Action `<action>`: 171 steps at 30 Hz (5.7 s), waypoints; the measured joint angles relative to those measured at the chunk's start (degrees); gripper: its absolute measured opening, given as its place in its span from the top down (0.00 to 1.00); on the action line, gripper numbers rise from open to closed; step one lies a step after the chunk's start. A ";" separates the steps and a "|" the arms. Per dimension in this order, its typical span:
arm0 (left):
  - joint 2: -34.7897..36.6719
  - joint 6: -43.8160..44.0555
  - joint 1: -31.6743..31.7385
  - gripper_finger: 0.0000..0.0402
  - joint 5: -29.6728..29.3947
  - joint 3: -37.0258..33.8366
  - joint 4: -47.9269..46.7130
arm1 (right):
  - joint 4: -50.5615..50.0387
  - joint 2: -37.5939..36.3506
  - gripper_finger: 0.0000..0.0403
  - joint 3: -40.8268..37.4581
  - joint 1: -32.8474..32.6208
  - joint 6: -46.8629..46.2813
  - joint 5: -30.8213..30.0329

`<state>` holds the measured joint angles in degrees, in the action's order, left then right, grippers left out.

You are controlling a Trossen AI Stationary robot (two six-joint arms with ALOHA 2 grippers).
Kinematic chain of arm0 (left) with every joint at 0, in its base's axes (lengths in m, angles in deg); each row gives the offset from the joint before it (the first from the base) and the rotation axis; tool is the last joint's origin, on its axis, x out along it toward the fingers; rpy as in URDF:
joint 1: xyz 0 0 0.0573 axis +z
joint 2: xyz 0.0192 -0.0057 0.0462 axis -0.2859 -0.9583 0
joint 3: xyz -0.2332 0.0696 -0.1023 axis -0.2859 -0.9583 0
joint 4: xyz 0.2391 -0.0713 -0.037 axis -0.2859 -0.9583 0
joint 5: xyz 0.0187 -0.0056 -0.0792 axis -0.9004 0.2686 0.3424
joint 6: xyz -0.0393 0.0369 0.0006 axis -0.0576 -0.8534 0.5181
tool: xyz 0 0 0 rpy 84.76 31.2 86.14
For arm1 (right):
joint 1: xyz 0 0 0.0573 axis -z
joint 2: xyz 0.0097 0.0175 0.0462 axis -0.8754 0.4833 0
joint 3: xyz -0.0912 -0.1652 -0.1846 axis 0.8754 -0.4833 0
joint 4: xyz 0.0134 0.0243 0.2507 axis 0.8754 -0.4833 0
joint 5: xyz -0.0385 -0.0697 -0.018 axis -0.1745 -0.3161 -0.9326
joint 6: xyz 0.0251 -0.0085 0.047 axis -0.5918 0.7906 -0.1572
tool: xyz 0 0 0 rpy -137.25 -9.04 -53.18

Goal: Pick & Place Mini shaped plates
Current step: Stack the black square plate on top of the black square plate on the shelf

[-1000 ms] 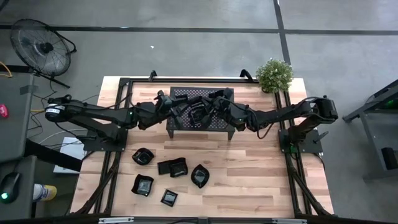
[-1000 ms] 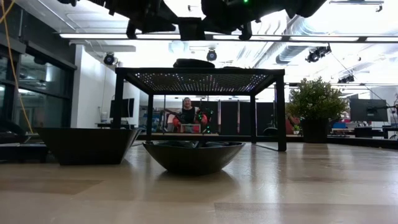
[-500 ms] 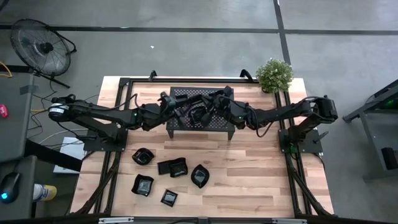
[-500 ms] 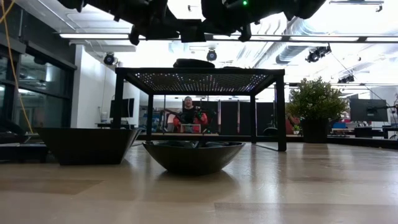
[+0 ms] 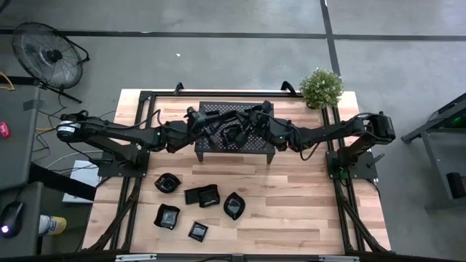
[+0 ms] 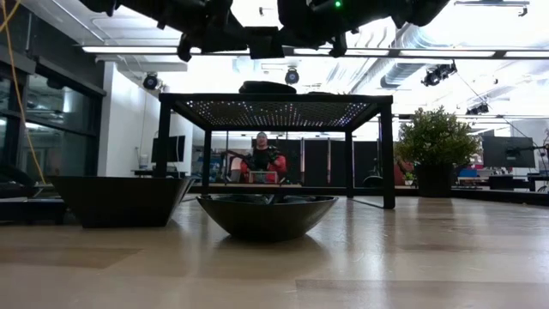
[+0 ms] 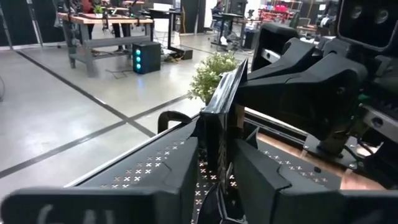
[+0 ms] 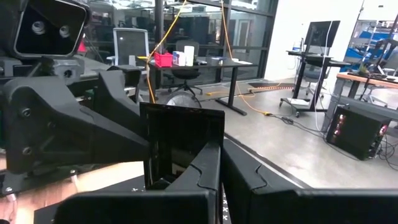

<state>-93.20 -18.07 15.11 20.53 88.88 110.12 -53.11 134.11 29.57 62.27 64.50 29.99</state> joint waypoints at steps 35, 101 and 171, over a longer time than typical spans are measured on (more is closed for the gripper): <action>0.00 0.04 0.00 1.00 0.70 0.00 0.20 | -0.59 -0.06 0.73 0.00 -0.02 -0.95 0.22; 20.25 39.54 19.23 1.00 25.22 2.53 -42.41 | -36.47 -19.46 0.64 0.02 -10.21 -20.40 -2.35; 5.73 49.55 33.75 1.00 50.72 3.89 -41.75 | -38.03 -19.41 0.64 0.02 -10.23 -20.51 0.13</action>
<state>-87.47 31.48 48.86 71.25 92.78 68.38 -91.14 114.70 29.59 52.04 43.99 30.12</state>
